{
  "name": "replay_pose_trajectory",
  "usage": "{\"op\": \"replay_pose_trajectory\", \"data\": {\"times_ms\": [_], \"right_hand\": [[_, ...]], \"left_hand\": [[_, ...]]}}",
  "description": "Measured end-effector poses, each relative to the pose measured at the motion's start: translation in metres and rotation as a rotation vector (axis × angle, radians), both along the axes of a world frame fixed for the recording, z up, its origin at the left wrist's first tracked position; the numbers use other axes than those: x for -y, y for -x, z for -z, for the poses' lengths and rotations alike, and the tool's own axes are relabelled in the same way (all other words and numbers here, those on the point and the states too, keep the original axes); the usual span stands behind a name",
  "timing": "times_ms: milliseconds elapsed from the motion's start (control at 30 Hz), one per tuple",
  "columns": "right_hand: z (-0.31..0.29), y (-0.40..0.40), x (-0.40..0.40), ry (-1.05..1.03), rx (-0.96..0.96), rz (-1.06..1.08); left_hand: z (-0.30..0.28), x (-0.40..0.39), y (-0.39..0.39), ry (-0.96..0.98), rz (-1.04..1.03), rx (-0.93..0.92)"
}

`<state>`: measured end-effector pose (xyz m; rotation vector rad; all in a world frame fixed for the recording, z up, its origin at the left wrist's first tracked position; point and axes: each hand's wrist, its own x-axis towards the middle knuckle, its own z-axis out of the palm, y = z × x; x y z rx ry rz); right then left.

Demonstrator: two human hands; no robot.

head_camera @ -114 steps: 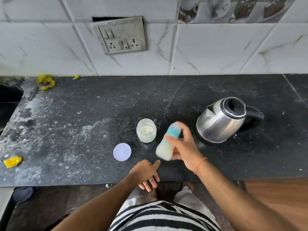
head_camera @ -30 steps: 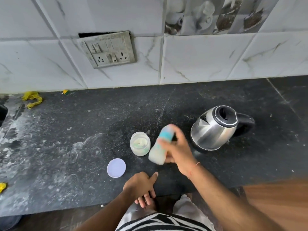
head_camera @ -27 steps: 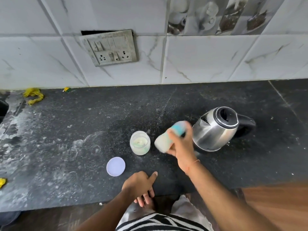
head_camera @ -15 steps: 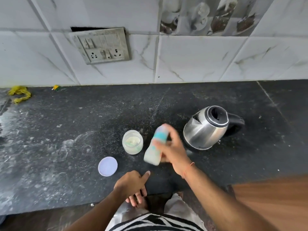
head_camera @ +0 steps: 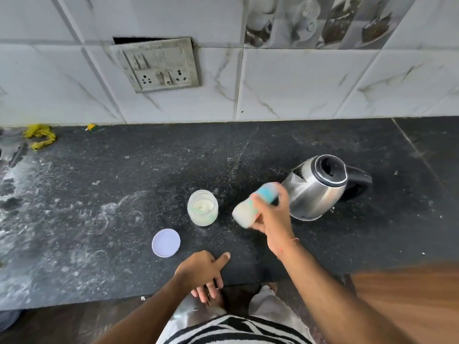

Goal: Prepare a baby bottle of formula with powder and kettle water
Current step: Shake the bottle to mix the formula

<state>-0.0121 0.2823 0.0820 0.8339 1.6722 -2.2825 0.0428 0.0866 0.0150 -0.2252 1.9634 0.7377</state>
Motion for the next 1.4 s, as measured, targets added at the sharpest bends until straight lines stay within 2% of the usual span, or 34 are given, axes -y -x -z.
{"op": "replay_pose_trajectory", "data": {"times_ms": [33, 100, 133, 167, 200, 233, 267, 367, 433, 500, 600, 667, 800, 900, 1033, 1167, 1300, 1400], "right_hand": [[0.002, 0.002, -0.002, -0.008, -0.005, 0.014], [-0.003, 0.002, 0.007, 0.052, 0.081, -0.123], [-0.001, -0.003, 0.009, 0.043, 0.116, -0.190], [0.003, -0.006, 0.012, -0.025, 0.069, -0.229], [0.006, -0.005, 0.010, -0.106, 0.014, -0.166], [0.008, -0.002, 0.007, -0.083, 0.018, -0.069], [0.009, 0.001, 0.004, -0.098, 0.014, -0.070], [0.007, -0.006, 0.008, -0.256, -0.004, -0.464], [0.004, -0.007, 0.004, -0.262, 0.009, -0.406], [0.000, -0.001, -0.003, -0.248, -0.018, -0.331], [-0.008, 0.000, -0.004, -0.350, -0.077, -0.390], [-0.010, -0.004, -0.003, -0.397, -0.096, -0.415], [-0.015, -0.010, -0.009, -0.380, -0.112, -0.487], [-0.016, -0.016, -0.019, -0.273, -0.095, -0.486], [-0.009, -0.028, -0.039, -0.065, -0.073, -0.403], [-0.006, -0.040, -0.042, 0.068, -0.087, -0.449], [-0.011, -0.042, -0.037, 0.187, -0.138, -0.466], [-0.013, -0.041, -0.034, 0.180, -0.153, -0.450]], "left_hand": [[0.000, -0.001, 0.000, -0.017, -0.013, 0.007], [0.004, 0.000, -0.004, -0.072, -0.103, 0.026], [0.005, 0.002, -0.006, -0.117, -0.166, 0.031], [0.007, 0.005, -0.008, -0.166, -0.233, 0.031], [0.008, 0.005, -0.007, -0.213, -0.302, 0.027], [0.009, 0.004, -0.007, -0.263, -0.376, 0.022], [0.009, 0.001, -0.006, -0.317, -0.449, 0.016], [0.002, -0.005, -0.007, -0.474, -0.632, 0.010], [-0.006, -0.009, -0.006, -0.564, -0.647, -0.051], [-0.016, -0.014, -0.004, -0.597, -0.584, -0.196], [-0.026, -0.020, 0.000, -0.638, -0.561, -0.416], [-0.029, -0.022, 0.004, -0.600, -0.543, -0.511], [-0.039, -0.035, 0.006, -0.554, -0.529, -0.611], [-0.038, -0.032, 0.004, -0.608, -0.618, -0.529], [-0.044, -0.027, 0.004, -0.916, -0.807, -0.235], [-0.049, -0.028, -0.001, -1.179, -0.879, -0.006], [-0.055, -0.031, -0.004, -1.255, -0.863, 0.124], [-0.055, -0.029, -0.003, -1.200, -0.827, 0.156]]}}
